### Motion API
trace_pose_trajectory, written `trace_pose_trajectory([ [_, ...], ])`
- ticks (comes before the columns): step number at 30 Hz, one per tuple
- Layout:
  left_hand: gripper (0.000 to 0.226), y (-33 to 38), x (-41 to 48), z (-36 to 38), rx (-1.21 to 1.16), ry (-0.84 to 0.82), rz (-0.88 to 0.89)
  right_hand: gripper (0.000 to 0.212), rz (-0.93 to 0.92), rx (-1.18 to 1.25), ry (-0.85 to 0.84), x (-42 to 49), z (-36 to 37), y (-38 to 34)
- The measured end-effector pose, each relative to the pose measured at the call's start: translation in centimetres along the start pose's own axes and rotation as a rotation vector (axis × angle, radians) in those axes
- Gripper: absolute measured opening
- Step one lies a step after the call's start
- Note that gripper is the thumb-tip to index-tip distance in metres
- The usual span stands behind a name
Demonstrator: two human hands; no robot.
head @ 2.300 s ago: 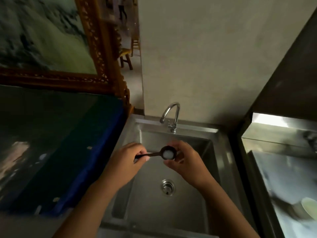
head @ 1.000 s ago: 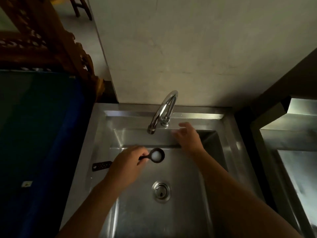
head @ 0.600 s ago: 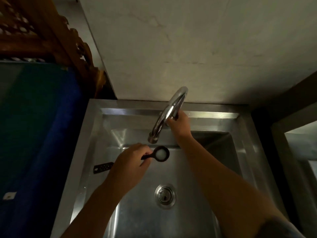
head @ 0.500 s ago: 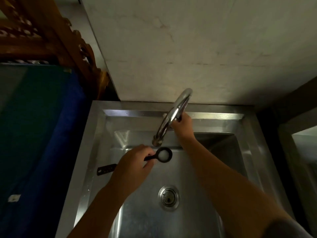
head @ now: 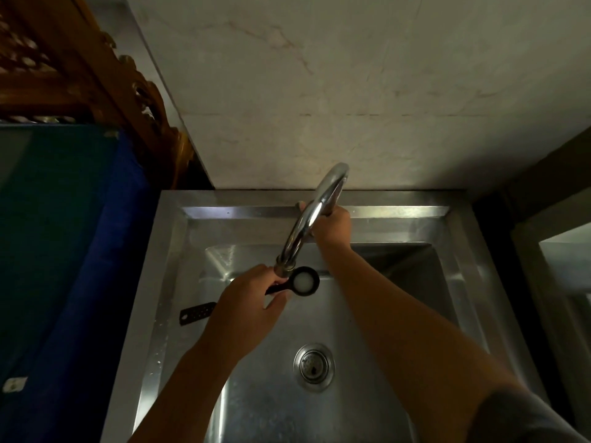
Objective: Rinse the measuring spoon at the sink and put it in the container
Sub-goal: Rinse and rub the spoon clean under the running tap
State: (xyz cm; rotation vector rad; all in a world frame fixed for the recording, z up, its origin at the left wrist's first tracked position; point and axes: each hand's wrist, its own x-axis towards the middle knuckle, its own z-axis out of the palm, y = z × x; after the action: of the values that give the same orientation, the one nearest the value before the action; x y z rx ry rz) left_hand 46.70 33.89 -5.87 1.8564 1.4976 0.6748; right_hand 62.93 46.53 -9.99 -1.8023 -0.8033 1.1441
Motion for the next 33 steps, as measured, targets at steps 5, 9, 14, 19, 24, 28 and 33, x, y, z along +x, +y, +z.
trace_pose_trajectory([
  [5, 0.028, -0.1, 0.0, 0.2, 0.004, 0.012, -0.002, 0.026, 0.020, -0.006, 0.028, 0.3, 0.5, 0.1],
  [9, 0.022, -0.2, -0.1, 0.2, -0.016, 0.016, -0.006, 0.029, 0.009, -0.032, 0.088, 0.3, 0.8, 0.1],
  [14, 0.023, -0.2, -0.1, 0.3, -0.023, 0.038, -0.017, 0.027, 0.020, 0.008, 0.106, 0.3, 1.2, 0.1],
  [19, 0.016, -0.1, 0.0, 0.2, -0.022, 0.039, -0.009, 0.025, 0.027, 0.053, 0.109, 0.3, 1.4, 0.1],
  [24, 0.010, -0.3, 0.1, -0.2, -0.008, 0.039, -0.012, 0.026, 0.009, 0.005, 0.087, 0.4, 1.2, 0.1],
  [28, 0.015, 0.0, 0.4, -0.2, 0.012, 0.041, -0.012, 0.025, -0.054, -0.095, -0.037, 0.4, 0.0, 0.2],
  [33, 0.016, 0.4, 0.4, -0.3, -0.006, 0.053, -0.008, 0.034, -0.099, 0.024, -0.046, -3.0, -2.0, 2.1],
])
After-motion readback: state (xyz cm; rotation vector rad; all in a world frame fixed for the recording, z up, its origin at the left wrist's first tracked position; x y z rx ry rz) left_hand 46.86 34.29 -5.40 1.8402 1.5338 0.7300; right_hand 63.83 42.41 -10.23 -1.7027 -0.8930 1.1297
